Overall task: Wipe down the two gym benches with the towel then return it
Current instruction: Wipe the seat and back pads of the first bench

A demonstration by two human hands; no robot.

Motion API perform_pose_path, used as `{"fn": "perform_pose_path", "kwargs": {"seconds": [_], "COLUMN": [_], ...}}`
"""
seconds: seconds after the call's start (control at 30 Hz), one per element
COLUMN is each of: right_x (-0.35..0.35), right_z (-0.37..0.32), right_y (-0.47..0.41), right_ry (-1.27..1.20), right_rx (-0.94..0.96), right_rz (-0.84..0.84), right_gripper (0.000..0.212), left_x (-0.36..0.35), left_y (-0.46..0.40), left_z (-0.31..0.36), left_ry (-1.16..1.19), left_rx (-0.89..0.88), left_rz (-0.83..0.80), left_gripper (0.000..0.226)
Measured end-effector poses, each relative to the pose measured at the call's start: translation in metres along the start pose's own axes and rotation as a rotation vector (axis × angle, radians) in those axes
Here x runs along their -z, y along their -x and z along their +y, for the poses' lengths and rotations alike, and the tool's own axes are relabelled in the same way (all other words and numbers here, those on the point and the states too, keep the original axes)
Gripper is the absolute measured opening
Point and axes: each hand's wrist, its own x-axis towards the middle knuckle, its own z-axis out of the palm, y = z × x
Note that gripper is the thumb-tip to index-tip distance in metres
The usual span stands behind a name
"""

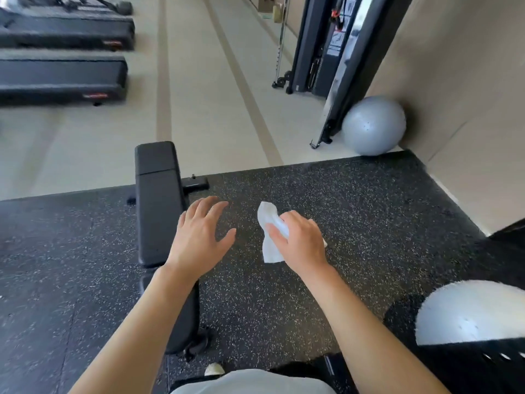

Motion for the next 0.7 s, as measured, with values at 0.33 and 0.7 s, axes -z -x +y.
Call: {"fn": "perform_pose_path", "kwargs": {"seconds": [0.33, 0.7], "right_x": [-0.068, -0.145], "right_z": [-0.034, 0.002], "right_y": [-0.102, -0.221], "right_ry": [-0.098, -0.281], "right_rx": [0.208, 0.406], "right_rz": [-0.121, -0.349], "right_gripper": [0.036, 0.034], "left_x": [0.012, -0.022], "left_y": [-0.031, -0.084], "left_z": [-0.063, -0.059], "left_ry": [-0.008, -0.085], "left_rx": [0.251, 0.612], "left_rz": [0.103, 0.229], "left_gripper": [0.063, 0.062]}}
